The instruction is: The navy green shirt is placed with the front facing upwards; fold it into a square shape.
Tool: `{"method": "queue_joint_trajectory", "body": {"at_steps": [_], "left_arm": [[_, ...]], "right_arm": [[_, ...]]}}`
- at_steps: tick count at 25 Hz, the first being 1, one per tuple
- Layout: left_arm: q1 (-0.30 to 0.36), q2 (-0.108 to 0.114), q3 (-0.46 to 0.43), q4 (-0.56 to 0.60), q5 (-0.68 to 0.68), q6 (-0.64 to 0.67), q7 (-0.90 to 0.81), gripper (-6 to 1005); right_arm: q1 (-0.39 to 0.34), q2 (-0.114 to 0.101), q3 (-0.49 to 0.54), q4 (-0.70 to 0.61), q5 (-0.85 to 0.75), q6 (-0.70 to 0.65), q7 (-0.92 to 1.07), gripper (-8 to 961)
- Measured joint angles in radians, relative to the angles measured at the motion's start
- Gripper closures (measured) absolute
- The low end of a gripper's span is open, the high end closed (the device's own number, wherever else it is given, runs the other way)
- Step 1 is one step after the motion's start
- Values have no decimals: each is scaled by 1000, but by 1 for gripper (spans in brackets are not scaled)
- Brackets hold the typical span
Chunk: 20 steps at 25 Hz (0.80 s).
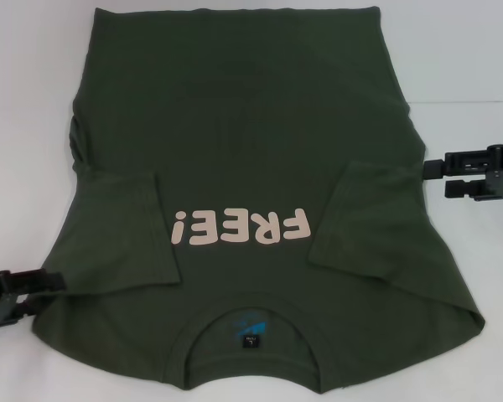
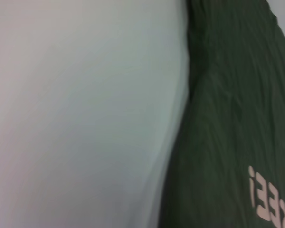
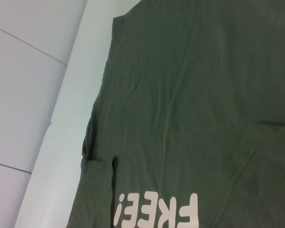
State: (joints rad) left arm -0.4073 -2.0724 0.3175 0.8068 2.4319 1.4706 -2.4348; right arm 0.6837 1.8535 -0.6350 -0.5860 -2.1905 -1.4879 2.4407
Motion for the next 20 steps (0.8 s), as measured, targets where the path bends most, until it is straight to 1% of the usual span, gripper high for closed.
{"method": "queue_joint_trajectory", "body": {"at_steps": [5, 10, 16, 20], "left_arm": [[-7, 0, -2, -4, -5, 20, 11, 360], [5, 2, -10, 2, 1, 21, 10, 360], [9, -1, 0, 1, 1, 22, 13, 358], [-8, 0, 17, -5, 2, 12, 12, 398]], "right_arm": [[-5, -1, 2, 0, 0, 0, 0, 188], [-11, -3, 9, 0, 0, 0, 0, 189], [-14, -5, 14, 0, 0, -1, 0, 189], [-14, -5, 14, 0, 0, 0, 0, 189]]}}
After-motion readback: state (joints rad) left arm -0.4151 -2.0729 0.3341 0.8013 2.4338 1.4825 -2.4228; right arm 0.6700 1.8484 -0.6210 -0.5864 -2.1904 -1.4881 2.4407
